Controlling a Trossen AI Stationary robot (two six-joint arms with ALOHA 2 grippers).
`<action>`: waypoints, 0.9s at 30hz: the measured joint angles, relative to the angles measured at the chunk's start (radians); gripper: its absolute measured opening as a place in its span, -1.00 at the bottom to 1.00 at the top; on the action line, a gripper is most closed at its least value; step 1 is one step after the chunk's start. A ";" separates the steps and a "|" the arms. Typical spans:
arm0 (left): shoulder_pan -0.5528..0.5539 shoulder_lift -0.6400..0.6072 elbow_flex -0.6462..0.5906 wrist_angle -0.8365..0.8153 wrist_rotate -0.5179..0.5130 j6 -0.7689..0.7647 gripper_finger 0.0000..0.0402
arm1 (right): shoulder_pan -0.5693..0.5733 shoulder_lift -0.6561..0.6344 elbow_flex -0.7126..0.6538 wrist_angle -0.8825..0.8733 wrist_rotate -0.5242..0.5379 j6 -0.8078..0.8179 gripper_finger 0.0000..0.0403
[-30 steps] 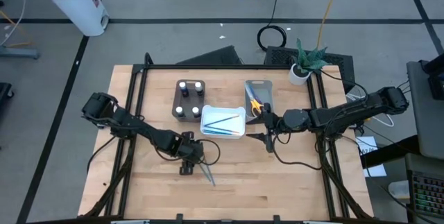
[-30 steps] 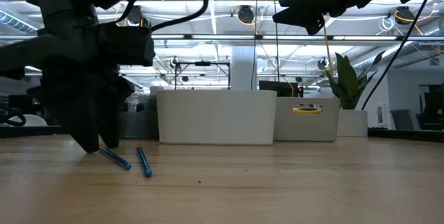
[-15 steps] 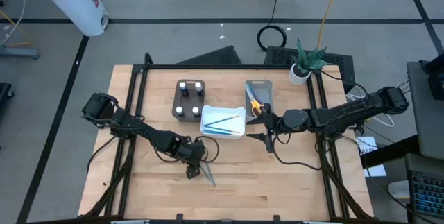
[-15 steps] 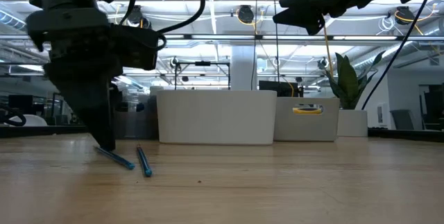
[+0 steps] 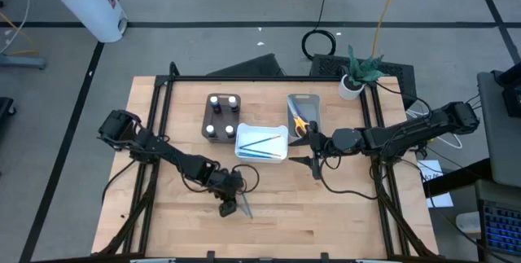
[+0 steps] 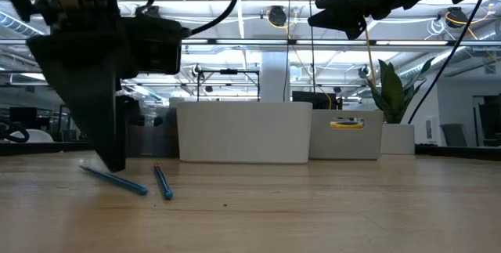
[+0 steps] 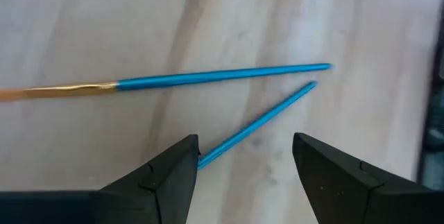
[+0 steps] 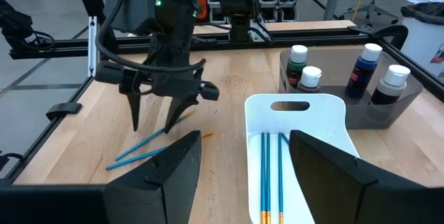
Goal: Pick & Place Paint Supplies
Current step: Put the blue paint brush into the white bin
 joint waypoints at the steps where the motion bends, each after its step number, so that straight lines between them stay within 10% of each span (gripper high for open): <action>1: 0.006 0.000 0.000 0.011 0.009 0.000 0.20 | 0.000 0.000 0.000 0.000 0.000 0.000 0.04; 20: 0.037 -0.004 0.001 0.048 -0.197 0.587 0.20 | 0.000 0.000 0.000 0.000 0.000 0.000 0.04; 27: 0.036 -0.011 0.002 -0.146 -0.240 0.517 0.20 | 0.000 0.000 0.000 -0.025 0.000 0.000 0.04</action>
